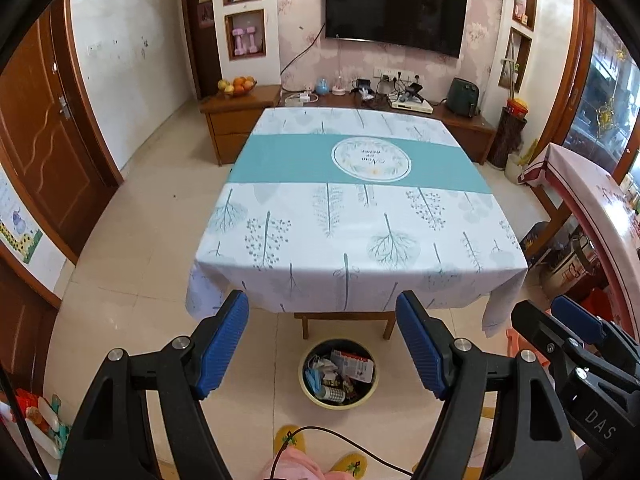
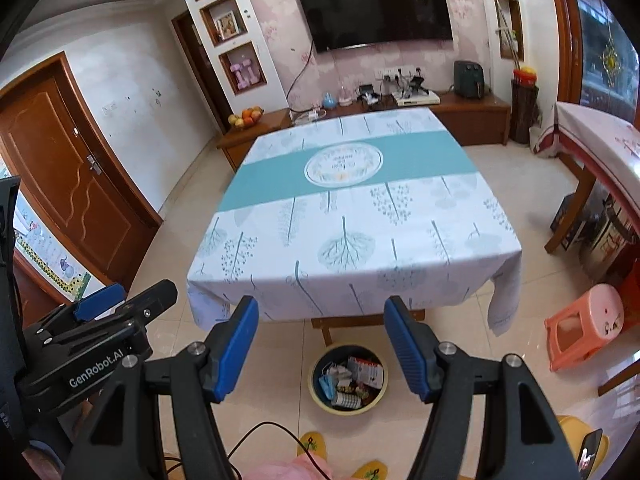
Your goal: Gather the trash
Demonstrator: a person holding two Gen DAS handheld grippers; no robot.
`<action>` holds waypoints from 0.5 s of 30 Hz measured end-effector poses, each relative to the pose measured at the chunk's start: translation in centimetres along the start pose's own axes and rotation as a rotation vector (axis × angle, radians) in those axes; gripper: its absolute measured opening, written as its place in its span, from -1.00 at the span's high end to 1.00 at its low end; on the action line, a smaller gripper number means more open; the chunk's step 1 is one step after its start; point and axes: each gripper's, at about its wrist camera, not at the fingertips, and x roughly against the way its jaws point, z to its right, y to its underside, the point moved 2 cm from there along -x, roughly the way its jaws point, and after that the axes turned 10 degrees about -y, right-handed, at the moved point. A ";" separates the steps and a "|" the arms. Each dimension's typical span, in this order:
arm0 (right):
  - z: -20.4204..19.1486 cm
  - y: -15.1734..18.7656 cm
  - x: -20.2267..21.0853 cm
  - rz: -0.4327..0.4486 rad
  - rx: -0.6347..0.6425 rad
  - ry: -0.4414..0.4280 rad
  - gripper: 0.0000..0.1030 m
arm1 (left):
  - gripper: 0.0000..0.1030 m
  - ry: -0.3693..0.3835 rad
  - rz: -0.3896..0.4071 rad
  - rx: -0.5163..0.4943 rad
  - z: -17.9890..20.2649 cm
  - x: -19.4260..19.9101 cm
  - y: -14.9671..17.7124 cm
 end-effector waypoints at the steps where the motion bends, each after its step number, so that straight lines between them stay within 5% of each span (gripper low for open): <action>1: -0.1 -0.1 0.1 0.004 0.003 0.000 -0.28 | -0.45 0.000 0.003 0.000 0.0 0.1 -0.1; 15: -0.8 -1.2 0.0 0.035 0.031 0.011 -0.28 | -0.45 -0.005 0.036 0.006 0.0 0.2 -1.4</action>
